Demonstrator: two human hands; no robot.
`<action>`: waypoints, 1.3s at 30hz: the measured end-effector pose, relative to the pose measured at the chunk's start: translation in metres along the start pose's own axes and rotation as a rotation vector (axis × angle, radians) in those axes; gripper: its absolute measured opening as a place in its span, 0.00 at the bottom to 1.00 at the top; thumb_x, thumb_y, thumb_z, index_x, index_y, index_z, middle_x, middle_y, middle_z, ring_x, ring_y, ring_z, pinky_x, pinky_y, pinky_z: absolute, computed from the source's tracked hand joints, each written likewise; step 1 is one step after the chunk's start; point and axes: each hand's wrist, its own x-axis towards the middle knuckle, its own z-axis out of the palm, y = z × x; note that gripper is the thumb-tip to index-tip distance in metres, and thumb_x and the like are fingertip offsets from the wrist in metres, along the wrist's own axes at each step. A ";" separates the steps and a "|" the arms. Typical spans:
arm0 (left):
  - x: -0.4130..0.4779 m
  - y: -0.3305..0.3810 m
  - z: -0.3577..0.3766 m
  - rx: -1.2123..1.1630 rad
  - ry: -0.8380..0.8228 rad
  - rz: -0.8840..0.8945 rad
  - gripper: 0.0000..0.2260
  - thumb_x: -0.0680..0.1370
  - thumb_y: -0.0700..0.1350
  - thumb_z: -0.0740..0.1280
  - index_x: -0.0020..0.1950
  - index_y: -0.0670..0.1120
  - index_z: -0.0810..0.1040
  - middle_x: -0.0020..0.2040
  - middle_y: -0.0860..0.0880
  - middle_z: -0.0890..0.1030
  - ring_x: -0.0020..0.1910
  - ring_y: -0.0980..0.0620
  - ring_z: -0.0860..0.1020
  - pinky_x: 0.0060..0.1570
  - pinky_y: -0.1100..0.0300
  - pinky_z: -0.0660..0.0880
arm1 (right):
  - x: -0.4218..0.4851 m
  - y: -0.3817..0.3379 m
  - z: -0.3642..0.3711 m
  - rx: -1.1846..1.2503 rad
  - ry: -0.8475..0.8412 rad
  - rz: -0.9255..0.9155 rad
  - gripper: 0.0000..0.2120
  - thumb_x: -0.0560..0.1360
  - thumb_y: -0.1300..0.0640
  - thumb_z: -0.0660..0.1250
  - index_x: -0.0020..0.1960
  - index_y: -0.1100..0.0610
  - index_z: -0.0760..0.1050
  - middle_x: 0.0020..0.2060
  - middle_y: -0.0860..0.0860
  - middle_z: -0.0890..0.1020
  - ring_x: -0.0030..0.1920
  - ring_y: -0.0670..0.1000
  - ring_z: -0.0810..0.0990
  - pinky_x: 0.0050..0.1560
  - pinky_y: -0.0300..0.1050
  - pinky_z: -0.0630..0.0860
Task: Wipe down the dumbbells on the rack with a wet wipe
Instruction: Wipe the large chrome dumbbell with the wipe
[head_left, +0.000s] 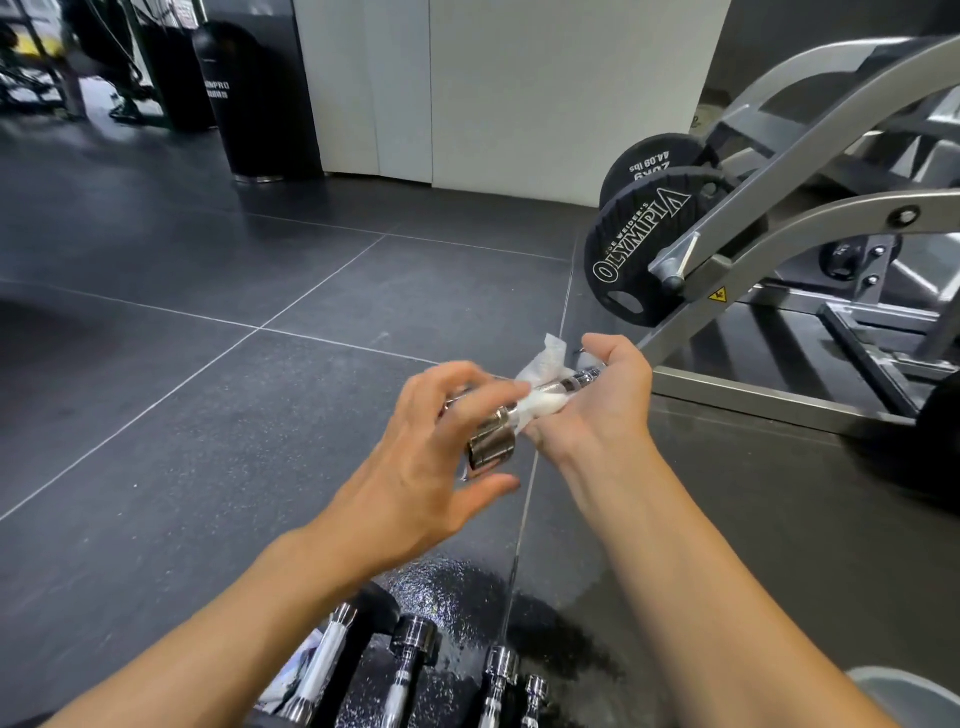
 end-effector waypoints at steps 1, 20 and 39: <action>0.001 -0.001 -0.001 -0.052 0.033 -0.033 0.41 0.68 0.58 0.81 0.74 0.61 0.62 0.69 0.50 0.69 0.65 0.52 0.75 0.66 0.63 0.73 | 0.000 0.001 -0.001 -0.016 -0.008 0.010 0.08 0.75 0.57 0.64 0.45 0.55 0.64 0.39 0.52 0.68 0.32 0.51 0.70 0.49 0.46 0.72; 0.009 0.006 -0.010 -0.235 0.093 -0.272 0.37 0.68 0.64 0.79 0.71 0.61 0.65 0.68 0.48 0.70 0.62 0.52 0.78 0.63 0.56 0.78 | -0.005 0.008 0.001 -0.038 -0.032 0.055 0.11 0.73 0.56 0.64 0.48 0.56 0.62 0.44 0.52 0.67 0.43 0.55 0.71 0.60 0.55 0.71; 0.017 0.025 -0.008 -1.052 -0.069 -0.994 0.43 0.66 0.74 0.75 0.72 0.48 0.73 0.53 0.40 0.83 0.41 0.45 0.83 0.41 0.47 0.84 | -0.006 0.011 0.000 -0.043 -0.057 0.048 0.11 0.72 0.57 0.65 0.46 0.55 0.62 0.39 0.51 0.67 0.34 0.51 0.69 0.45 0.48 0.73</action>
